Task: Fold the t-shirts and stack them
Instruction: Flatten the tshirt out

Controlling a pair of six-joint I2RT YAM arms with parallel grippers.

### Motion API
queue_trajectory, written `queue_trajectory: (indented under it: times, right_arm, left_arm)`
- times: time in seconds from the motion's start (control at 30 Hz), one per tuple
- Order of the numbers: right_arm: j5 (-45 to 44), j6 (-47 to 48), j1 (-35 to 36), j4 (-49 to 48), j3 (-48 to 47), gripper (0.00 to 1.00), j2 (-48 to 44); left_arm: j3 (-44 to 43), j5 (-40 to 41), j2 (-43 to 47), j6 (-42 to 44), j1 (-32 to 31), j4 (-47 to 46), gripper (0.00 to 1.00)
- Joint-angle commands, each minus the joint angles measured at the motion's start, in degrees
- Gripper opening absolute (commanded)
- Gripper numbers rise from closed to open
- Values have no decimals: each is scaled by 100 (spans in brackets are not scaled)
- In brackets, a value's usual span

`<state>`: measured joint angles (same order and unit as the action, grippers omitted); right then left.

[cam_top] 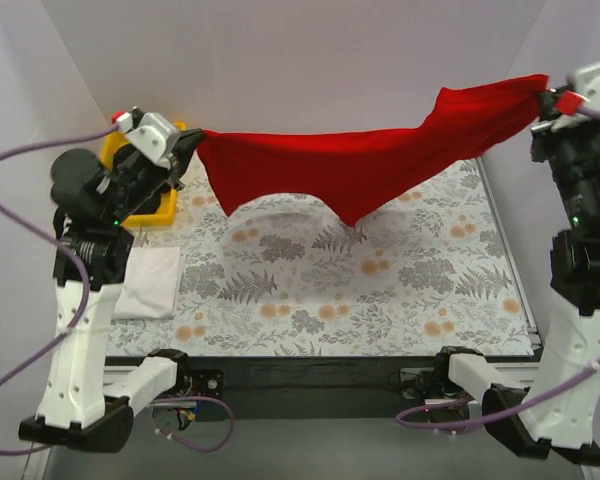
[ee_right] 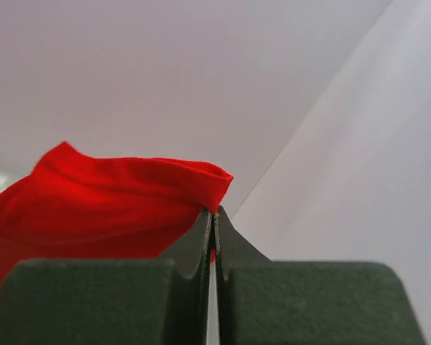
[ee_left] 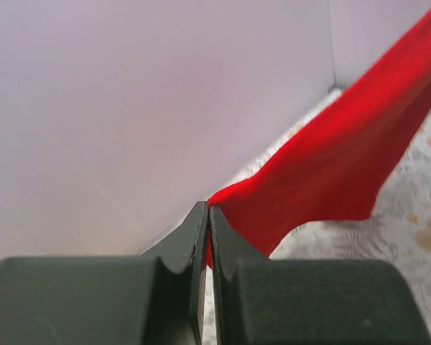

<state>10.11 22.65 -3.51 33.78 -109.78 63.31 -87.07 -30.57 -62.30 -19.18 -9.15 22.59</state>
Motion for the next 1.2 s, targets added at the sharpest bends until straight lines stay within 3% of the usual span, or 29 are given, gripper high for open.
queue_trajectory:
  times: [0.0, 0.2, 0.33, 0.47, 0.57, 0.77, 0.93, 1.07, 1.17]
  right_arm:
    - [-781, -165, -10, -1539, 62, 1, -511]
    - [-976, 81, -10, -2190, -87, 1, -1048]
    - [-897, 326, -10, -2305, -439, 1, -926]
    - [-573, 459, -10, -2437, -186, 1, -768]
    - [-99, 433, -10, -2516, 481, 1, -732]
    - [991, 529, -10, -2648, 2414, 1, -802]
    - [1134, 985, 122, -3298, 4050, 1, -531]
    - [923, 1416, 594, -3702, 4684, 1, 555]
    - [748, 1584, 754, -4072, 4606, 1, 1626]
  left_arm:
    - [234, 252, 866, -332, 18, -1036, 0]
    - [-134, 797, 1423, -306, 18, -1239, 0]
    - [-539, 982, 1388, -131, 18, -1143, 0]
    - [-821, 1228, 1055, 141, 18, -818, 0]
    - [-496, 1360, 852, 397, 18, -695, 0]
    - [961, 1203, 553, 731, 18, -685, 0]
    - [2305, 939, -158, 942, 27, -1019, 0]
    - [2756, 868, -1324, 1179, 18, -1668, 0]
    - [2573, 894, -2448, 1320, 27, -1976, 0]
